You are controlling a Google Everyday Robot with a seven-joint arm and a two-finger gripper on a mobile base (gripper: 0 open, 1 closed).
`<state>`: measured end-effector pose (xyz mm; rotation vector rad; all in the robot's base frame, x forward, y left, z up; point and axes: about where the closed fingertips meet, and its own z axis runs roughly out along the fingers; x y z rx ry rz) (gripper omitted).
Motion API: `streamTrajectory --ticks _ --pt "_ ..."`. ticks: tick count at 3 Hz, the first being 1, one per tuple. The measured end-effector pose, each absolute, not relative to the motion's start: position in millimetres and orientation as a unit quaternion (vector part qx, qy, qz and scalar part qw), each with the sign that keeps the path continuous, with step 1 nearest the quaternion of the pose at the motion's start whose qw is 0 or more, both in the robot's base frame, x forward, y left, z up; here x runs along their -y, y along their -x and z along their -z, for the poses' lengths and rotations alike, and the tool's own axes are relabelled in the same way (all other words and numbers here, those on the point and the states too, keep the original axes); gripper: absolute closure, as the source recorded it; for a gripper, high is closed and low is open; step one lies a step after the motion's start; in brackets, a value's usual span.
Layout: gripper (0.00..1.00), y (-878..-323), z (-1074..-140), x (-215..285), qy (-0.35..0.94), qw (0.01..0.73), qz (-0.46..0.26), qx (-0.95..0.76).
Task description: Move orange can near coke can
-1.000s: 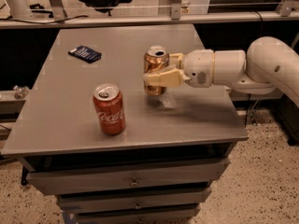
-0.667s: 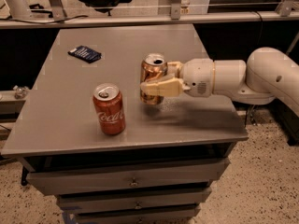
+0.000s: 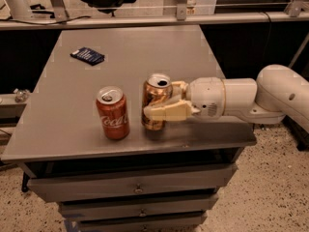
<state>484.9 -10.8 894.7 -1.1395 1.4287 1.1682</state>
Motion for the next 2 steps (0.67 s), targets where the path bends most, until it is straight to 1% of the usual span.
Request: streamTrajectory --ticks 1,2 --pt "1.0 -465.1 -882.9 7.0 0.487 0.446 -0.495 -0.565" --pt "1.0 -458.3 -873.8 -0.8 0.508 0.435 -0.501 -0.549"
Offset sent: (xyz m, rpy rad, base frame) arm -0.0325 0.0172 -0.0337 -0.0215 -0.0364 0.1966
